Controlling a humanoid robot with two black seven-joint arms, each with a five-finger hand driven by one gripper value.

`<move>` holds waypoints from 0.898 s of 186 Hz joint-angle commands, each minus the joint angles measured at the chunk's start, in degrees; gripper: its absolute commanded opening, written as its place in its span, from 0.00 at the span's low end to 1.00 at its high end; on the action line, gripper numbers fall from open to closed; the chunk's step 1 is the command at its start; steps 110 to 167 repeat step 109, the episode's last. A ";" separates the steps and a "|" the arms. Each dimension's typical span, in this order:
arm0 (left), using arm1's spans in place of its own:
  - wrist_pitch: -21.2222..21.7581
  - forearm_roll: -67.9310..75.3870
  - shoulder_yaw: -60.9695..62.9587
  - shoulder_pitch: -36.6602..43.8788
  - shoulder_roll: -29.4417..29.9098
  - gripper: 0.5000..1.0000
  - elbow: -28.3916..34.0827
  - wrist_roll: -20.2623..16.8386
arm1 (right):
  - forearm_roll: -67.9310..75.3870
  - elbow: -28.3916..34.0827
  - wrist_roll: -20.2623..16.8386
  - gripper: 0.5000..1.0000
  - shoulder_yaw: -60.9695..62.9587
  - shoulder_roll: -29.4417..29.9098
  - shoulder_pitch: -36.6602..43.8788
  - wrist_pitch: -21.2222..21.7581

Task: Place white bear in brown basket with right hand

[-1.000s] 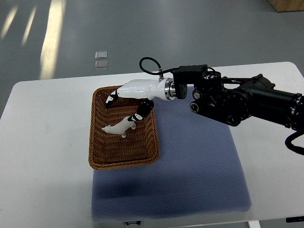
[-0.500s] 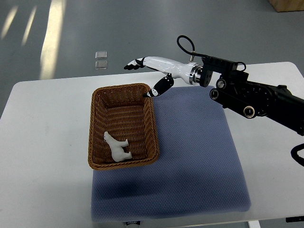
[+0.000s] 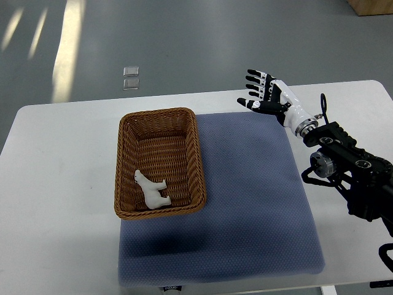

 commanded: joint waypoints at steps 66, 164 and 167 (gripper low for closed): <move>0.00 0.00 0.00 0.05 0.00 1.00 0.00 0.00 | 15.20 -2.72 0.71 0.83 0.11 -0.53 -0.93 0.05; 0.00 0.00 0.00 0.05 0.00 1.00 0.00 0.00 | 15.20 -2.64 0.97 0.83 2.57 -0.62 -0.85 -0.13; 0.00 0.00 0.00 0.05 0.00 1.00 0.00 0.00 | 15.20 -2.64 0.97 0.83 2.57 -0.62 -0.85 -0.13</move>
